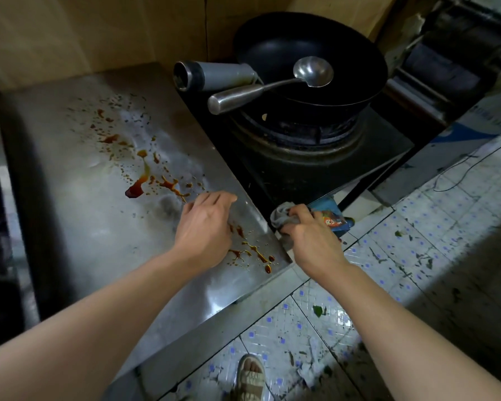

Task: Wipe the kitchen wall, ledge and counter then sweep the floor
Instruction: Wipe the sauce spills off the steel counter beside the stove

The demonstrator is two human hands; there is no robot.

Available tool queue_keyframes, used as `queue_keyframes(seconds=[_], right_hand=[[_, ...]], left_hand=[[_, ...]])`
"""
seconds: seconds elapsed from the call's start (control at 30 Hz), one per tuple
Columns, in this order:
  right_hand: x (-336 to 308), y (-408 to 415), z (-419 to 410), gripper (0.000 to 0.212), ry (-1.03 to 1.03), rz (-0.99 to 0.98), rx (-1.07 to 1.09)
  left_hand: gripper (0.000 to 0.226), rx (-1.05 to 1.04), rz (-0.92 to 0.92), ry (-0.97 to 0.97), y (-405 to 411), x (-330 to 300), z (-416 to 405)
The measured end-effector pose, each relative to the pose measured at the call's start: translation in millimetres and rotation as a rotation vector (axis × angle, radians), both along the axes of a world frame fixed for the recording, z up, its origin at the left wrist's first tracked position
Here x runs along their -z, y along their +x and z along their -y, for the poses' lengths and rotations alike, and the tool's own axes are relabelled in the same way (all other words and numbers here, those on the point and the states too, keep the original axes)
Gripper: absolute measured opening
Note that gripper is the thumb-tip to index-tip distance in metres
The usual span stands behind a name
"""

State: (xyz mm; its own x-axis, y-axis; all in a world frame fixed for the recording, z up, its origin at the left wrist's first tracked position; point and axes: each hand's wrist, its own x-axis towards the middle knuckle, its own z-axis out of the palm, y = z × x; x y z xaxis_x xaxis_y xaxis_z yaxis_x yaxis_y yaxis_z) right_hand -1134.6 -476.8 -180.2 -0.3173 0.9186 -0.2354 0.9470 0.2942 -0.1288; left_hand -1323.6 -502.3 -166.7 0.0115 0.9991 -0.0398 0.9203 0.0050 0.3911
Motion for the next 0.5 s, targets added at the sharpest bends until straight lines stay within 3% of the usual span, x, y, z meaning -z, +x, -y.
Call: queue_keyframes(seconds=[0.23, 0.5], right_hand=[[-28.8, -11.6, 28.7, 0.054, 0.014, -0.295, 0.169], [-34.3, -52.0, 43.1, 0.055, 0.08, -0.338, 0.164]], left_hand=[[0.063, -0.045, 0.044, -0.016, -18.3, -16.8, 30.9], [0.06, -0.065, 0.026, -0.014, -46.4, -27.8, 58.8]])
